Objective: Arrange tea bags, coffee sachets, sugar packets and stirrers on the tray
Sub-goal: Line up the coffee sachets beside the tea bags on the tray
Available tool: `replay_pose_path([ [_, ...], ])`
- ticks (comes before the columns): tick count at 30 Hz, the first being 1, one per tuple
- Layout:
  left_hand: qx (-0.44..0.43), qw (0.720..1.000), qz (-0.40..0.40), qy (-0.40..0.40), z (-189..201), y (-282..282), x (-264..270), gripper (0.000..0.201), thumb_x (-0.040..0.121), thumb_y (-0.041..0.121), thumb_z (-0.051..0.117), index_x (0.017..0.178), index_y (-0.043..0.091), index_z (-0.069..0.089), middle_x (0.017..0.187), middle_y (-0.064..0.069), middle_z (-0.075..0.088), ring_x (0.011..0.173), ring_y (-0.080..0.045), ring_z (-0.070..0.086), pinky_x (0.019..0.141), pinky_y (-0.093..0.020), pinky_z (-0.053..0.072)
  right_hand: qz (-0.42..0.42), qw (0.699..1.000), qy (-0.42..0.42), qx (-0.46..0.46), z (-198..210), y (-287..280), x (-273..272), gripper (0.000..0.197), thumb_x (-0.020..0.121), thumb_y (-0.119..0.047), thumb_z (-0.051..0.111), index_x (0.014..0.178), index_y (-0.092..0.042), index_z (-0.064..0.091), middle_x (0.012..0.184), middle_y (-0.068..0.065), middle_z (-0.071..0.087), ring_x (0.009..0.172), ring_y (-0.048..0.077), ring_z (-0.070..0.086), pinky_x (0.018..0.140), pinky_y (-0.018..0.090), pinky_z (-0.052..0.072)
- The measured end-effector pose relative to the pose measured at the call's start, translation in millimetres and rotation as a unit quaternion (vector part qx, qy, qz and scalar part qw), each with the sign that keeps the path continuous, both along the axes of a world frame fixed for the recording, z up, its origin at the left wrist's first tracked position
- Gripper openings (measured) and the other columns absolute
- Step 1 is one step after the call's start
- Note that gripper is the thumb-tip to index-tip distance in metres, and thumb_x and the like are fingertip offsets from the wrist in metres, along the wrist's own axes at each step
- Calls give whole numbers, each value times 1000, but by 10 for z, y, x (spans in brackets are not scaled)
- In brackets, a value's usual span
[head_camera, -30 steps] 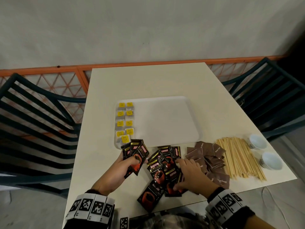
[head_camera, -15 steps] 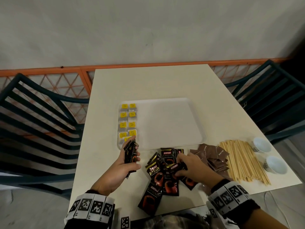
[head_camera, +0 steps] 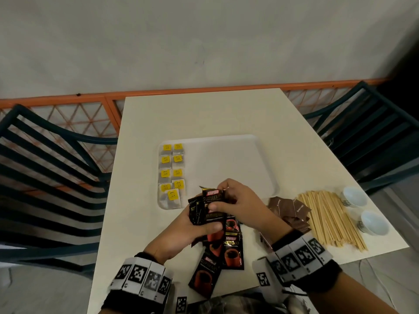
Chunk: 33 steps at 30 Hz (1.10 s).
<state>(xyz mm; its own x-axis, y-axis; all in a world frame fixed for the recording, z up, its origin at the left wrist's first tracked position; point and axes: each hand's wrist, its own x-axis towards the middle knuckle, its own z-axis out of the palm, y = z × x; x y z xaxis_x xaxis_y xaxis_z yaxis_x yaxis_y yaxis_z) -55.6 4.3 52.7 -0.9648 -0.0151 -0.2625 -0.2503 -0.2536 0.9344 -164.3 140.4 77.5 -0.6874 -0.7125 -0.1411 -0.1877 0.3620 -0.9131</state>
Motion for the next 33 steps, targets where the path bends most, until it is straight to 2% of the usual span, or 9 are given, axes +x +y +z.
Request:
replay_pose_path([
  [3,-26,1000,11,-9,-33,12,-2,37,81,-4,63,113,13,60,100,-4,71,96,-20,67,79,-27,53,-8,1000,-1,-5,-34,-39,94,28,72,-31,77,91,-34,56,75,-3,65,63,7,60,65,26,50],
  [6,-23,999,33,-25,-81,-36,40,33,82,-9,57,108,11,63,97,-7,73,91,-21,68,76,-27,54,-15,1000,-10,-24,-55,82,114,29,81,-28,69,108,-30,59,90,-4,66,74,10,66,72,25,55],
  [10,-19,998,42,-30,-136,-137,113,21,78,-1,59,97,7,67,90,-6,73,80,-19,67,71,-27,53,-1,985,143,94,-296,571,91,29,88,-30,59,116,-26,56,107,-17,54,94,-1,57,77,5,42],
  [13,-21,997,59,-38,-190,-191,163,31,68,8,59,98,4,64,85,-5,73,78,-20,66,70,-26,54,29,934,296,197,-592,1091,155,26,87,-32,51,111,-24,56,106,-11,56,97,9,56,84,14,39],
  [15,-25,997,62,-45,-215,-202,187,37,67,10,60,103,3,61,86,-3,73,79,-18,68,71,-25,54,16,907,346,238,-734,1414,254,25,80,-30,59,104,-23,56,101,-4,62,89,14,60,77,19,41],
  [18,-34,995,70,-60,-253,-184,195,43,66,11,60,107,0,59,87,-3,73,80,-16,68,72,-28,52,-6,895,350,276,-878,1787,429,49,57,-18,85,100,-19,60,99,2,67,85,18,65,71,24,49],
  [22,-42,992,94,-78,-291,-121,149,42,68,8,64,108,-1,58,88,-4,73,81,-17,69,74,-30,52,33,874,339,347,-1145,2039,430,75,41,-21,93,106,-20,55,102,9,69,88,27,69,67,40,60],
  [25,-36,989,111,-88,-291,-52,91,27,80,-5,61,107,-1,59,85,-3,72,78,-16,68,67,-26,53,61,873,345,340,-1216,2061,284,81,42,-23,93,110,-22,50,106,8,67,91,26,69,71,39,59],
  [33,-10,983,163,-88,-194,168,-18,45,55,27,72,92,3,66,76,-9,69,77,-21,67,72,-32,54,127,867,390,282,-1047,2076,-46,66,52,-38,85,109,-29,54,116,-3,55,105,18,58,77,38,57],
])
